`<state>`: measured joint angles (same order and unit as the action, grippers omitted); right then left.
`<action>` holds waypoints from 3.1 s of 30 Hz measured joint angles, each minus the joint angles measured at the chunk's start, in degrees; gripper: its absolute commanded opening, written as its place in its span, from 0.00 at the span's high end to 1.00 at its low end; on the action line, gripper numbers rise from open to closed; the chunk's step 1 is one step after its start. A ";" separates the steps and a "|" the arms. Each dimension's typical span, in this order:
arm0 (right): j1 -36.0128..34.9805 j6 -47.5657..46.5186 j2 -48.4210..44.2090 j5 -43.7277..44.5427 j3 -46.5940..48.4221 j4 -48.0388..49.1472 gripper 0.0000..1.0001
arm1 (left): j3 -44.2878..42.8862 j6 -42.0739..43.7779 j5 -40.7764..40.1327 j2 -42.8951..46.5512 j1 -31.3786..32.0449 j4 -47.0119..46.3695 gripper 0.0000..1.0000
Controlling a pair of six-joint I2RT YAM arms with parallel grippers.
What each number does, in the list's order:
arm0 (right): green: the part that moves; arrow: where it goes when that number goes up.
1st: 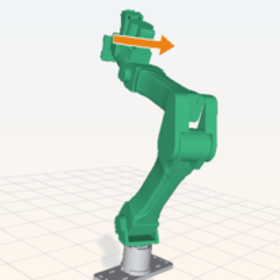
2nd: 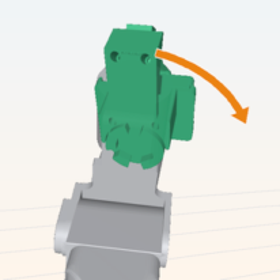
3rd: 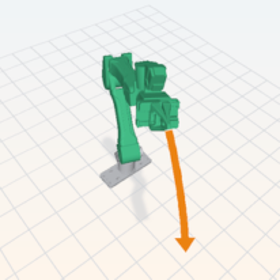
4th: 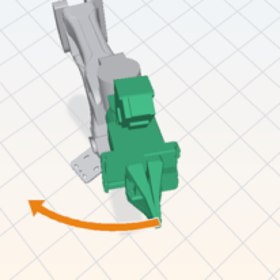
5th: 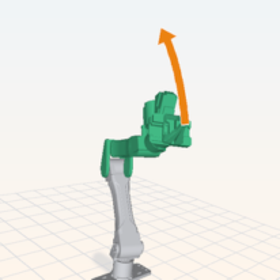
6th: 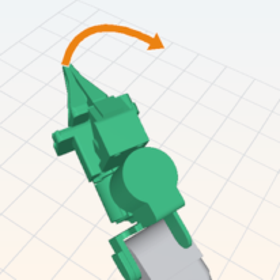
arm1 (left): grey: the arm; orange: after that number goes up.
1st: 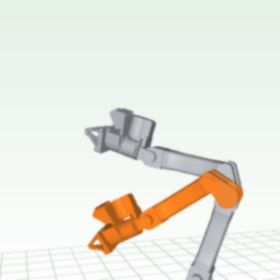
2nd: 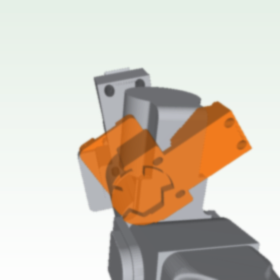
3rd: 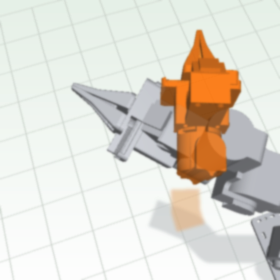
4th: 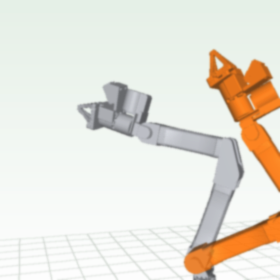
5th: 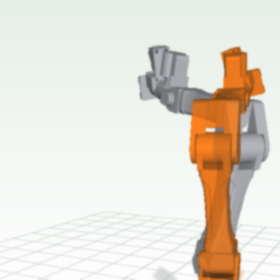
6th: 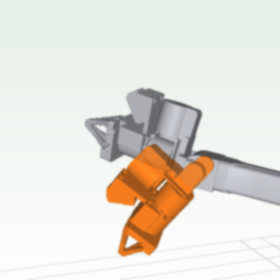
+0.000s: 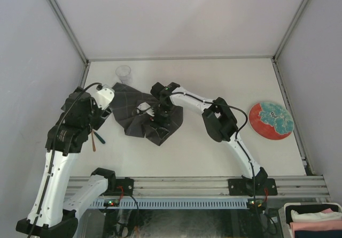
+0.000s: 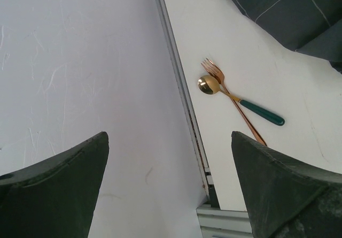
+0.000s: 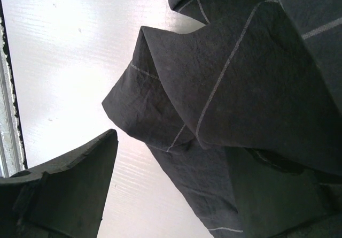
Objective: Set the dinner table for one person
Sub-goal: Flatten out the napkin at the center of the board.
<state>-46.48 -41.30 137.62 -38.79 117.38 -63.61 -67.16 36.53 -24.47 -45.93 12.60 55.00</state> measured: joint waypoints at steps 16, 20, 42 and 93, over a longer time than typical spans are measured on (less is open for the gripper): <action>-1.44 -1.66 0.83 2.08 1.01 1.36 0.43 | 2.12 -0.74 0.33 1.88 0.00 0.07 0.00; -1.44 -2.58 0.04 2.29 -1.03 3.06 0.47 | 4.33 -2.67 0.90 1.90 0.00 -0.07 0.00; -0.94 1.77 -11.39 8.48 -20.65 14.08 1.00 | 14.62 -7.74 4.74 11.91 0.00 -1.68 0.00; 16.63 16.70 -16.83 14.05 -5.86 11.54 1.00 | 17.05 -11.96 36.33 -27.67 31.26 -37.29 0.00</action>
<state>-29.85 -24.60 120.79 -24.73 111.53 -52.07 -50.11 24.58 11.86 -73.60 43.86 17.72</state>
